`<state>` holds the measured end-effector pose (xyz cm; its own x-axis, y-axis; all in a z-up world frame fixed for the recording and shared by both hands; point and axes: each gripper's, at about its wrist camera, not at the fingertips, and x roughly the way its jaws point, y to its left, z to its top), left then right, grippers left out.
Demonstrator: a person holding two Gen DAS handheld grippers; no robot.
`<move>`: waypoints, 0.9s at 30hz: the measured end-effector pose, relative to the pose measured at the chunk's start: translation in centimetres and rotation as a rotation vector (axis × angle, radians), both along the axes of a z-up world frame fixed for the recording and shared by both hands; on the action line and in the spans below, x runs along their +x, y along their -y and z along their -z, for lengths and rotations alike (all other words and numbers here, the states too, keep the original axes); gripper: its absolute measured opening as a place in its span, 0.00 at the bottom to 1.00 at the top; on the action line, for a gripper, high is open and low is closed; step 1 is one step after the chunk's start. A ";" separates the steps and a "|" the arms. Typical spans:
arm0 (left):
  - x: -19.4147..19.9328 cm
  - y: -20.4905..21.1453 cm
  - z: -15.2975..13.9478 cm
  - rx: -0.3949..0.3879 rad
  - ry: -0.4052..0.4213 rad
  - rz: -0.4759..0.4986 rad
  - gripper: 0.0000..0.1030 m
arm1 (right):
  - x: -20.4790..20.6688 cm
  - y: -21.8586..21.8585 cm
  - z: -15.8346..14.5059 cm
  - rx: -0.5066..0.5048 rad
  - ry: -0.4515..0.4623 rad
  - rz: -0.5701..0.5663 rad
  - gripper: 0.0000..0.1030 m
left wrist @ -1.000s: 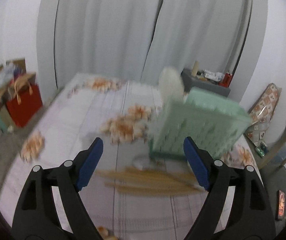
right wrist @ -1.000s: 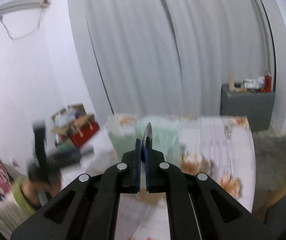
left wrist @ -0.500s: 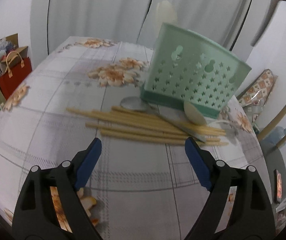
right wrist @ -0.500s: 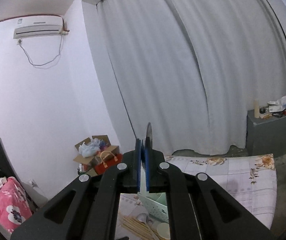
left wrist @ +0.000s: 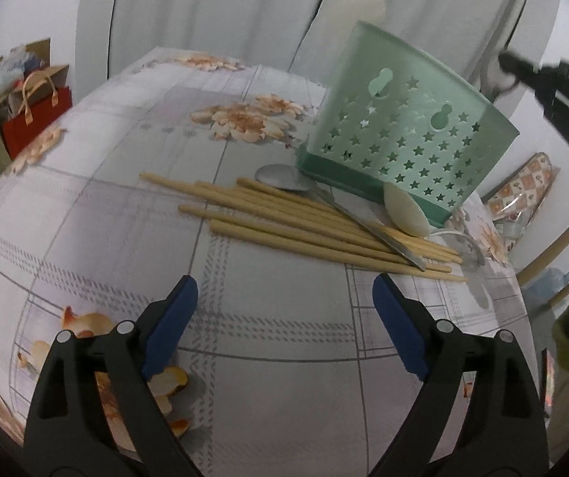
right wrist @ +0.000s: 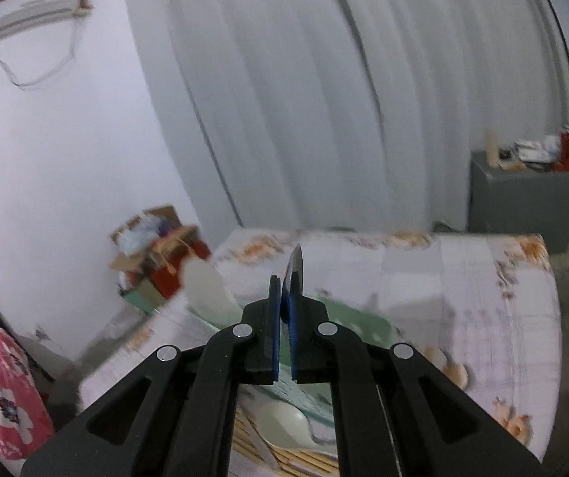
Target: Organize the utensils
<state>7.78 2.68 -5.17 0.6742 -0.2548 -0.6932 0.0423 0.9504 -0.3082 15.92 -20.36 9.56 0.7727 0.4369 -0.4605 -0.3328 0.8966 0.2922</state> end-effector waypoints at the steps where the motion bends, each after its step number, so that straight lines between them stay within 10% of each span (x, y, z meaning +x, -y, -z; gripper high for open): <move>1: -0.1 -0.1 0.0 -0.001 0.003 -0.002 0.85 | 0.0 0.3 0.3 0.007 -0.017 0.004 0.08; 17: -0.2 -0.5 0.2 -0.044 0.019 -0.019 0.92 | -7.5 3.2 -0.4 -0.035 0.069 0.101 0.67; 27: -0.7 -1.2 0.3 -0.106 0.043 -0.034 0.92 | -10.8 -1.7 8.0 -0.295 -0.154 0.003 0.94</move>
<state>7.11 3.88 -5.50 0.7120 -0.3018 -0.6340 0.0263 0.9138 -0.4054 5.08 -18.64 1.59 0.6851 0.2654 -0.6783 -0.3021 0.9509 0.0669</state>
